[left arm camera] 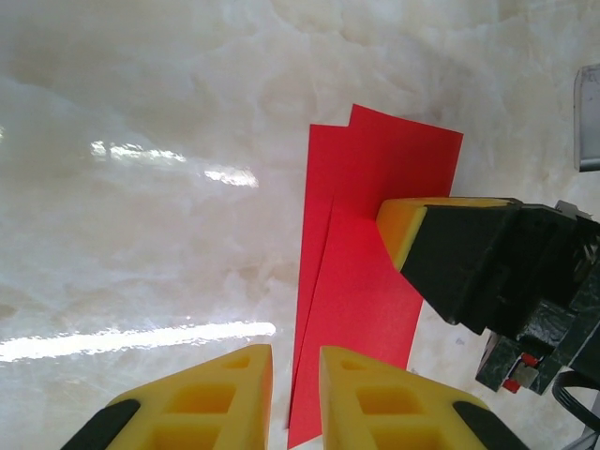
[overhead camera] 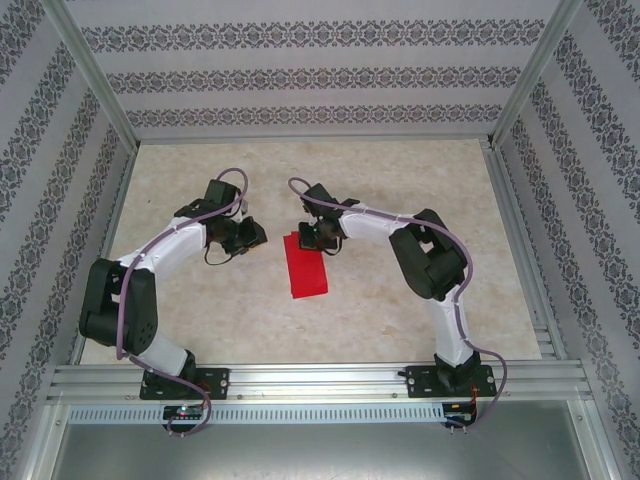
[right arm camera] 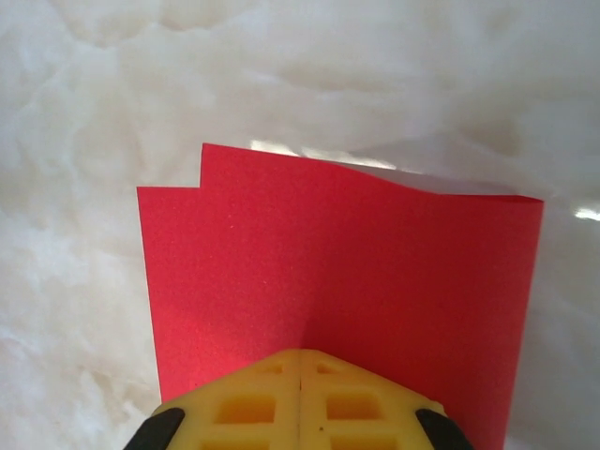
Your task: Fold a paper plane with a square sheet of paper (pick it up from the middle)
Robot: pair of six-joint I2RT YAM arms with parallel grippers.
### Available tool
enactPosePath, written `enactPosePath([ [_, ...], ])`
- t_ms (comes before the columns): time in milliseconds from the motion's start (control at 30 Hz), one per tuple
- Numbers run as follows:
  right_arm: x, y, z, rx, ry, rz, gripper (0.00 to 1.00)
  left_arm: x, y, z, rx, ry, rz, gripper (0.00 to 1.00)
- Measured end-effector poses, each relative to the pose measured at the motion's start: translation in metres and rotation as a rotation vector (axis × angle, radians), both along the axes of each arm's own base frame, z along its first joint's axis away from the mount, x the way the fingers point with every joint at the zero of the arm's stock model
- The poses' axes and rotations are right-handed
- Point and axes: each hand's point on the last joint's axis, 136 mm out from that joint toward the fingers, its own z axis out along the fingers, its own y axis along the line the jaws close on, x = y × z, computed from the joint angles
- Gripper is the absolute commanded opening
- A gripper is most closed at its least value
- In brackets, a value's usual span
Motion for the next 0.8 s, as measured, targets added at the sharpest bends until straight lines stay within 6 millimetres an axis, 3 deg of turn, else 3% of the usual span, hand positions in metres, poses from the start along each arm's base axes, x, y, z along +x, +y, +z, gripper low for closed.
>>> enactPosePath([
  [233,-0.02,-0.038,0.003,-0.053,0.014,-0.09,0.05,-0.014,-0.037,0.0,-0.034,-0.003,-0.107,0.21],
  [433,-0.031,-0.066,0.035,-0.047,-0.052,-0.182,0.1,-0.03,-0.072,-0.014,-0.048,0.024,-0.203,0.21],
  [567,-0.02,-0.075,0.053,-0.014,-0.096,-0.207,0.18,-0.037,-0.085,-0.017,-0.059,0.031,-0.232,0.21],
  [733,-0.005,-0.091,0.047,-0.035,-0.093,-0.197,0.35,-0.042,-0.098,-0.015,-0.073,0.023,-0.252,0.21],
  [800,0.003,-0.093,0.043,-0.04,-0.094,-0.179,0.37,-0.043,-0.1,-0.014,-0.075,0.025,-0.253,0.21],
])
